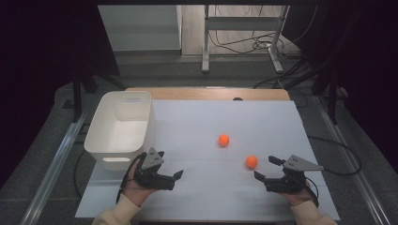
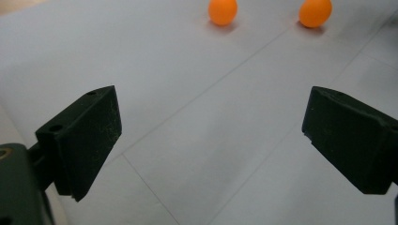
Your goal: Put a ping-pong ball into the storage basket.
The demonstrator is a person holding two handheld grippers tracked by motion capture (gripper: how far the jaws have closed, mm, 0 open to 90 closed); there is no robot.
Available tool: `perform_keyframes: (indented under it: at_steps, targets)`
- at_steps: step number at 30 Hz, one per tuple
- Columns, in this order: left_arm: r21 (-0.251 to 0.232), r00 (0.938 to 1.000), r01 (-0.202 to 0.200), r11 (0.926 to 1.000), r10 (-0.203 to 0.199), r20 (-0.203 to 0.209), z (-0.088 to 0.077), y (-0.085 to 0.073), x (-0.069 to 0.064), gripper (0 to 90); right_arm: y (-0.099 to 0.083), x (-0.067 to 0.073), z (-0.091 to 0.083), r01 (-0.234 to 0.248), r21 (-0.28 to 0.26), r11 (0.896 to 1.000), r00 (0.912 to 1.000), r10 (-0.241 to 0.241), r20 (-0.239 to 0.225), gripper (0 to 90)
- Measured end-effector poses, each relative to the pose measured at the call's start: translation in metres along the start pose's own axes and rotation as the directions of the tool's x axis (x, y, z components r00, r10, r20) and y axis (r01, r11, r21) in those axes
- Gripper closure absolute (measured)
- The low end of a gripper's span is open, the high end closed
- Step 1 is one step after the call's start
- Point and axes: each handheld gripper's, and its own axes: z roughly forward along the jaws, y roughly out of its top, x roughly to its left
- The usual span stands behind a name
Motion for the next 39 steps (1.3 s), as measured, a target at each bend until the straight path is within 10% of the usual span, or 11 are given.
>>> perform_keyframes:
  at_steps: [6,39]
  targets:
    - [-0.010,0.9973,-0.073,0.9972,0.073,-0.003,0.001,0.027,-0.007,5.9,0.000,0.000,-0.001,-0.007,-0.005,1.000,1.0000,0.007,0.001,14.1]
    - [0.047,0.9904,-0.082,0.9956,0.076,0.116,0.050,0.059,-0.008,5.9,-0.005,0.001,0.000,-0.004,0.008,1.000,1.0000,0.004,0.001,14.4]
